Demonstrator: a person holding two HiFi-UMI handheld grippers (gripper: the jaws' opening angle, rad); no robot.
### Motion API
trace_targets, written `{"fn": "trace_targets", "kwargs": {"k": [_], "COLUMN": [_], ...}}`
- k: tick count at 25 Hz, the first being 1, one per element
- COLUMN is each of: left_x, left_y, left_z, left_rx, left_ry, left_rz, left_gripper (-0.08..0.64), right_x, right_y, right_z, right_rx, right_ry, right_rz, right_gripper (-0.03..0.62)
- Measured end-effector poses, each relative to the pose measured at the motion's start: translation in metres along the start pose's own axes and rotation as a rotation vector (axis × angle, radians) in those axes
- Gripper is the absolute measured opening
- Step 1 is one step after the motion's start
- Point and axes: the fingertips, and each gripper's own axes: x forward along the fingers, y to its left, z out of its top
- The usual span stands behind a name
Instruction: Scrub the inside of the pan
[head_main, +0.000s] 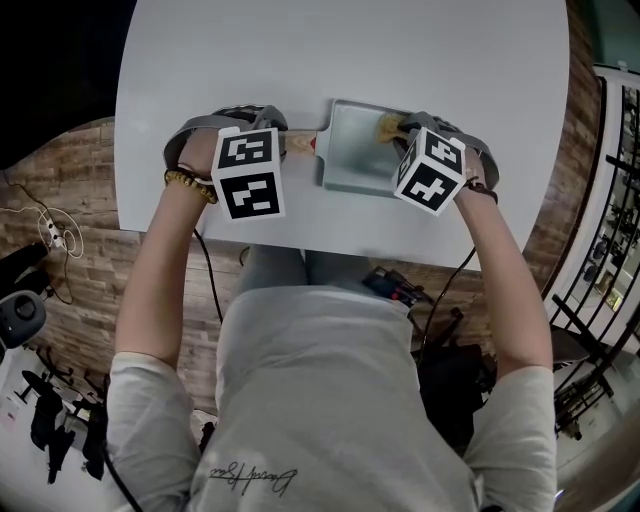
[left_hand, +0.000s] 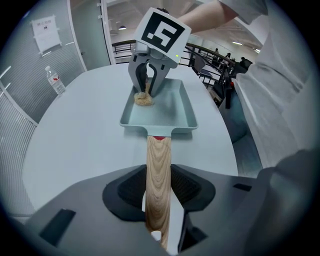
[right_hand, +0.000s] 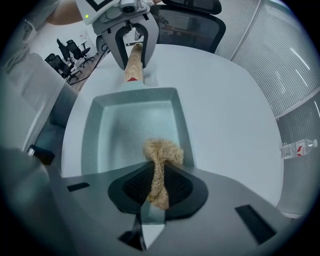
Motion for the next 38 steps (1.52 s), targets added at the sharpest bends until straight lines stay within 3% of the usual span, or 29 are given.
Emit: {"fn": "trace_targets", "kwargs": {"k": [9, 16, 20, 25, 32, 38], "left_x": [0.0, 0.002, 0.002, 0.003, 0.001, -0.001], "left_y": [0.005, 0.009, 0.012, 0.007, 0.0, -0.007], "left_z": [-0.001, -0.003, -0.004, -0.006, 0.0, 0.003], "left_rx": [-0.004, -0.009, 0.003, 0.036, 0.038, 0.044], "left_ry": [0.007, -0.001, 0.006, 0.013, 0.008, 0.008], "left_rz": [0.006, 0.003, 0.0, -0.038, -0.04, -0.038], "left_gripper": [0.155, 0.155, 0.155, 0.155, 0.155, 0.156], "right_x": [-0.006, -0.006, -0.006, -0.004, -0.004, -0.002], "right_y": [0.056, 0.085, 0.088, 0.078, 0.035, -0.011], "right_z": [-0.016, -0.022, -0.02, -0.022, -0.027, -0.021], "right_rx": [0.01, 0.021, 0.031, -0.013, -0.002, -0.038], "right_ry": [0.048, 0.078, 0.077, 0.078, 0.069, 0.09], "right_rz": [0.199, 0.314, 0.34, 0.278, 0.18, 0.03], "right_gripper": [0.071, 0.069, 0.069, 0.069, 0.07, 0.072]}}
